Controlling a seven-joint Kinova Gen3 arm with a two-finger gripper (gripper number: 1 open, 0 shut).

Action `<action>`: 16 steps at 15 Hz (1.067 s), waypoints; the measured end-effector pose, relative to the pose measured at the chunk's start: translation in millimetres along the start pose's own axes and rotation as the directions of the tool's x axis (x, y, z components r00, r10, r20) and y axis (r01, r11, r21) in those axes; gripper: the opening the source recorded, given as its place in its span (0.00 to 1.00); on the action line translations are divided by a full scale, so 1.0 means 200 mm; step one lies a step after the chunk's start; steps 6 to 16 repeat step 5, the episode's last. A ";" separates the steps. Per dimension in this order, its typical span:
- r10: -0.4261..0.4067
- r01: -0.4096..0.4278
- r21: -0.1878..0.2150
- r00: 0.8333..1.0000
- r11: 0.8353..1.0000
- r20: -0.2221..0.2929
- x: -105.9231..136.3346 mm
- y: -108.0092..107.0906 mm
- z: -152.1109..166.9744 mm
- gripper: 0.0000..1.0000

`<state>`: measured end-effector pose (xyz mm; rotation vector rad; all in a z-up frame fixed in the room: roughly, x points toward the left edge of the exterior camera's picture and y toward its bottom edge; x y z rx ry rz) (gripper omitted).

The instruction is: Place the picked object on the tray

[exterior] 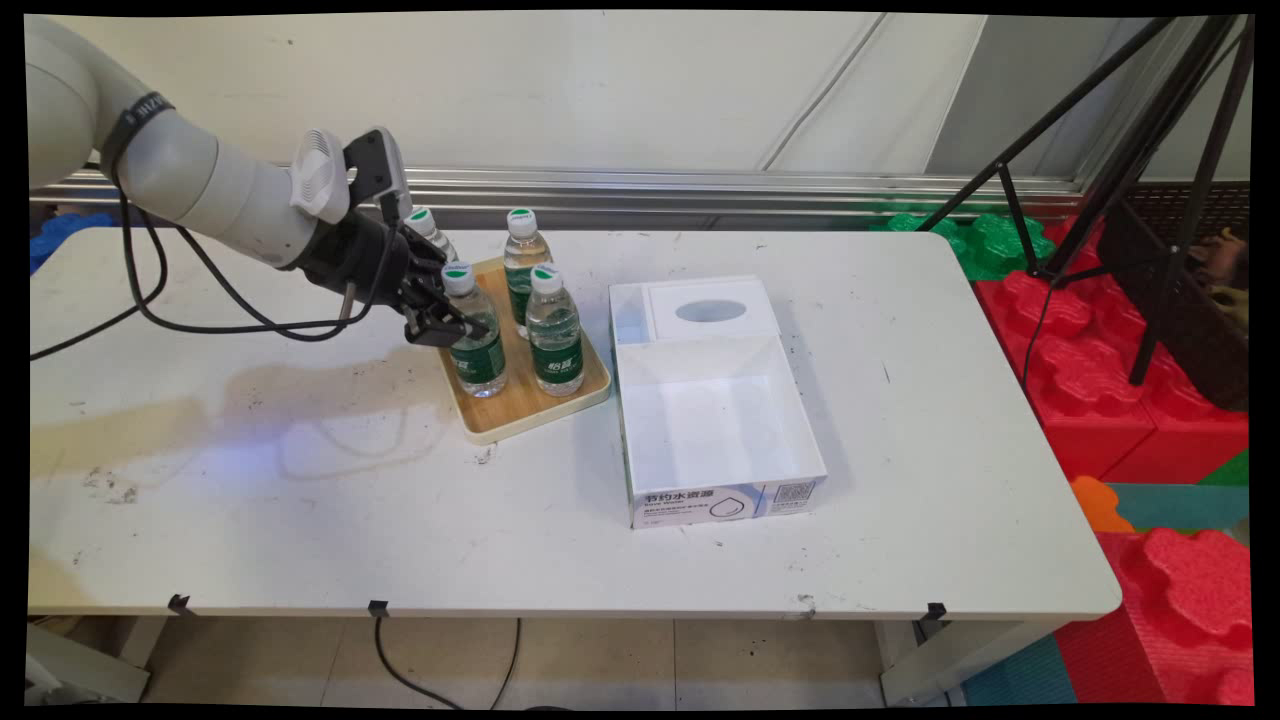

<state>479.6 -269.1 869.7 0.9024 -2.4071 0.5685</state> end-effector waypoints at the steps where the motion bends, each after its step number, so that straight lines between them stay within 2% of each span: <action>1: 0.003 -0.003 -0.003 1.000 1.000 -0.003 -0.01 0.00 0.01 0.00; 2: 0.007 -0.007 -0.007 1.000 1.000 -0.006 -0.01 0.00 0.02 1.00; 16: 0.020 -0.020 -0.015 1.000 1.000 -0.012 -0.03 -0.01 0.02 1.00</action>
